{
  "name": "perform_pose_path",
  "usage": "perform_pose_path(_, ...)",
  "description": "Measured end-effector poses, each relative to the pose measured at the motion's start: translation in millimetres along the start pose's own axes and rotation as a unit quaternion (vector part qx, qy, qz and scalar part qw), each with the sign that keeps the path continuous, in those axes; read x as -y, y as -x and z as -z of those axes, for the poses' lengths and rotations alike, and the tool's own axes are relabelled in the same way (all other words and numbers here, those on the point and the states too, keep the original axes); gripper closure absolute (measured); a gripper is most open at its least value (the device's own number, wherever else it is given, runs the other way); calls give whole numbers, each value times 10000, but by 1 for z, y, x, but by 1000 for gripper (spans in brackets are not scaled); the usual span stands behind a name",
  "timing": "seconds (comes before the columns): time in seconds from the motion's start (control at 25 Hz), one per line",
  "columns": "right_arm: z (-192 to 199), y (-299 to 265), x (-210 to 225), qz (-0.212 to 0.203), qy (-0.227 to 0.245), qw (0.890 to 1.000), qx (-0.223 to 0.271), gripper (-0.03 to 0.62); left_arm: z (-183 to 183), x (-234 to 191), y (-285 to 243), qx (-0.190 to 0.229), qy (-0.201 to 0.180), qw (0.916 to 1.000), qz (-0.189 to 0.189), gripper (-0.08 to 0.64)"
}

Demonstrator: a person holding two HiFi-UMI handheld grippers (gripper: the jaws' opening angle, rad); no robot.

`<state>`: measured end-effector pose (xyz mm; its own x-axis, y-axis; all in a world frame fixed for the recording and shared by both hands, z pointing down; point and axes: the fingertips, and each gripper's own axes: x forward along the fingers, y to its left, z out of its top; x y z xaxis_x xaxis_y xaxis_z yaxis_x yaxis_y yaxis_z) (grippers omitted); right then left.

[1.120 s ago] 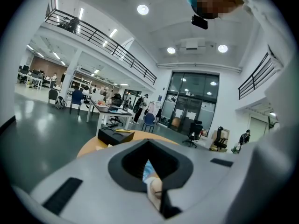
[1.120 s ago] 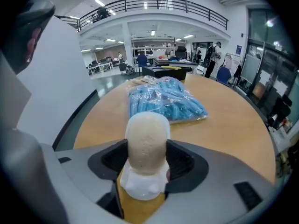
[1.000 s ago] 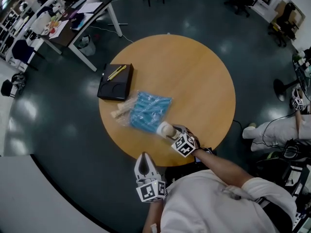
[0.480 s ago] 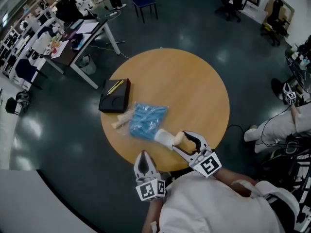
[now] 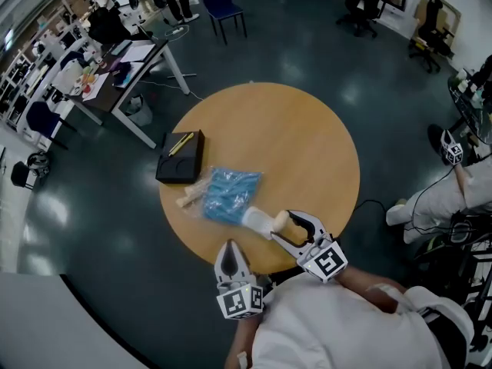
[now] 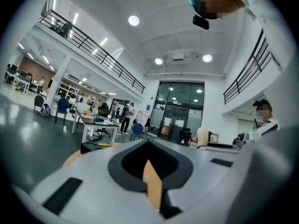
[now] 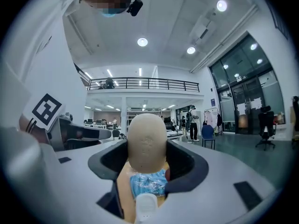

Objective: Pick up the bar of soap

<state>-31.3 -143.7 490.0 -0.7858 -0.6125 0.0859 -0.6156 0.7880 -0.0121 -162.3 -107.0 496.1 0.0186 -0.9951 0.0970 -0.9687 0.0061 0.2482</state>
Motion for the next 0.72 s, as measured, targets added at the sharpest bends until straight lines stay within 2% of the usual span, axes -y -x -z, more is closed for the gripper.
perform_pose_path(0.72, 9, 4, -1, -67, 5, 10000, -18, 327, 6, 2, 8, 23, -14, 9999, -162, 554)
